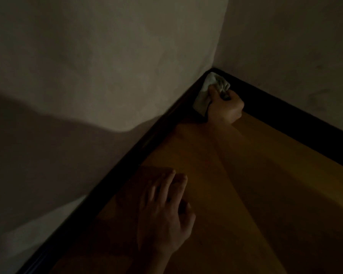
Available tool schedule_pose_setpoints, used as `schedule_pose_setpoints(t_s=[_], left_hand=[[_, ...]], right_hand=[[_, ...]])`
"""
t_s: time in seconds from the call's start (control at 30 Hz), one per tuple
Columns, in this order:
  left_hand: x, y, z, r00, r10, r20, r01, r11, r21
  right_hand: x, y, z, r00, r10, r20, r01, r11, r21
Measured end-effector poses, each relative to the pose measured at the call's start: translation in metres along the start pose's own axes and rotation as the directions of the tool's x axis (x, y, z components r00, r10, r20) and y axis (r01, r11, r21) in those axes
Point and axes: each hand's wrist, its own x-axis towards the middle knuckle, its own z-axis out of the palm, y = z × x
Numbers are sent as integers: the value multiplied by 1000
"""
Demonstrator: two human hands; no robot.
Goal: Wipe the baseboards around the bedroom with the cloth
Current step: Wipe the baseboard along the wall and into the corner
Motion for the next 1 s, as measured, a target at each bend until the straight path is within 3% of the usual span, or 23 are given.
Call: schedule_pose_setpoints(t_s=[0.17, 0.27, 0.43, 0.6, 0.8, 1.0], left_hand=[[0, 1, -3, 1000, -9, 24, 10, 999, -32], [1, 0, -9, 996, -2, 85, 7, 998, -60], [15, -10, -36, 934, 167, 316, -178, 984, 6], [55, -7, -48, 862, 379, 336, -404, 915, 6], [84, -11, -41, 827, 486, 282, -473, 873, -117], [85, -22, -22, 805, 531, 264, -522, 846, -107]], right_hand=[[-31, 7, -1, 999, 8, 32, -9, 999, 36], [-62, 23, -6, 988, 62, 141, -71, 996, 61], [-68, 15, -33, 934, 173, 313, -243, 949, 200], [-66, 0, -84, 975, 77, 208, -128, 962, 242], [-70, 6, -124, 995, 90, -45, -85, 992, 92], [-51, 11, -104, 995, 20, -95, -25, 998, -51]])
